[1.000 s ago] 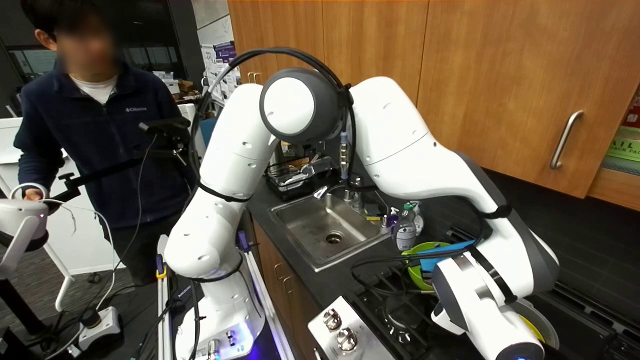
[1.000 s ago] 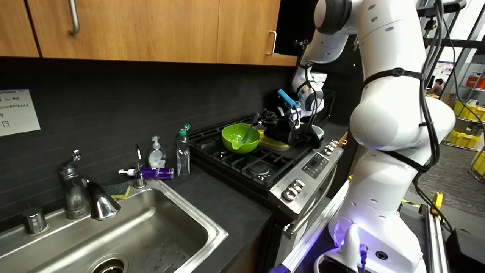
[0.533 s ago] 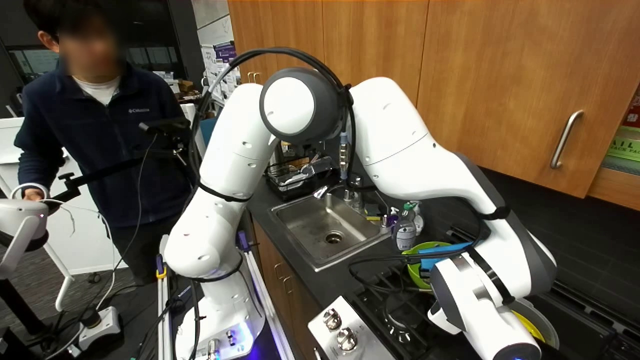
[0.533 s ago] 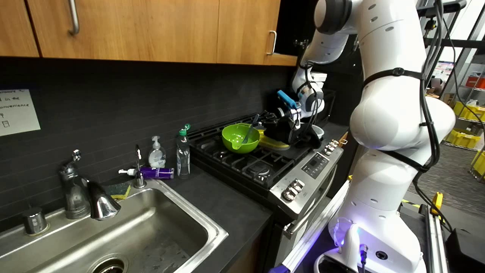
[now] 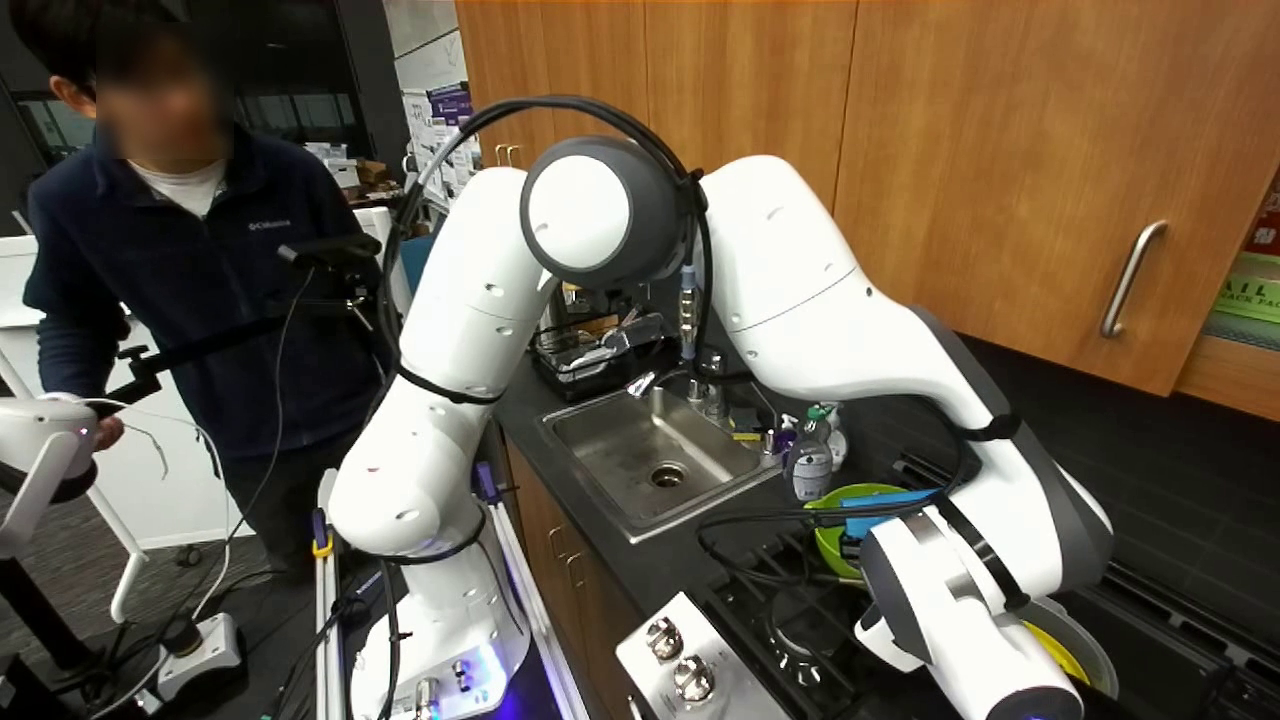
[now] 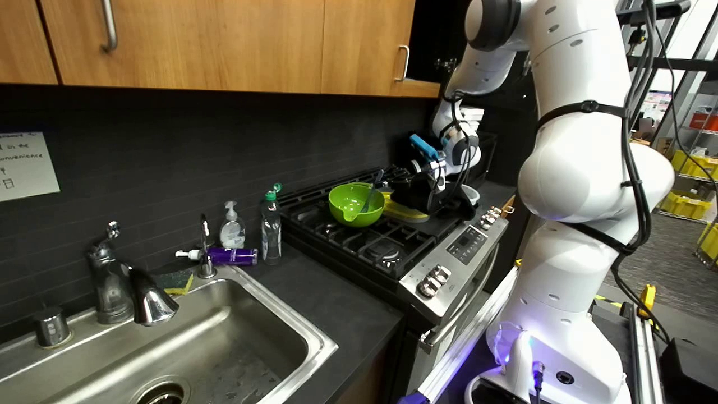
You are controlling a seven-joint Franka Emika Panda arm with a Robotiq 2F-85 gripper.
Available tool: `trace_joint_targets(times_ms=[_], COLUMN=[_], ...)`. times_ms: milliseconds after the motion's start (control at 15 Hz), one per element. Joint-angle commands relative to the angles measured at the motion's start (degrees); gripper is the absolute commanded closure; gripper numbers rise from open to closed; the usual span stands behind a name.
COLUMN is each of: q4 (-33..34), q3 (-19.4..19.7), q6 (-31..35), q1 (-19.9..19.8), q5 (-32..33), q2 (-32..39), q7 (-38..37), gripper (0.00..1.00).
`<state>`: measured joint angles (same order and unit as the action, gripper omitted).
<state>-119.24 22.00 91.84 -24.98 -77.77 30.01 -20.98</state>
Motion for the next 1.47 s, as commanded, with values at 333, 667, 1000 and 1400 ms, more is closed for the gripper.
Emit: trace_joint_targets(times_ms=[333, 667, 1000, 1400], q4=[2.19, 2.78, 2.89, 3.19], q3=[-2.51, -2.28, -2.04, -1.92], q6=[-6.1, -7.14, -8.35, -8.79], q1=[-1.18, -1.15, -1.86, -2.61], q5=[-7.51, -8.5, -8.9, -9.11], q2=[4.53, 6.51, 7.67, 8.75], q7=[-0.28, -0.48, -0.48, -0.45], gripper=[0.95, 0.95, 0.95, 0.95])
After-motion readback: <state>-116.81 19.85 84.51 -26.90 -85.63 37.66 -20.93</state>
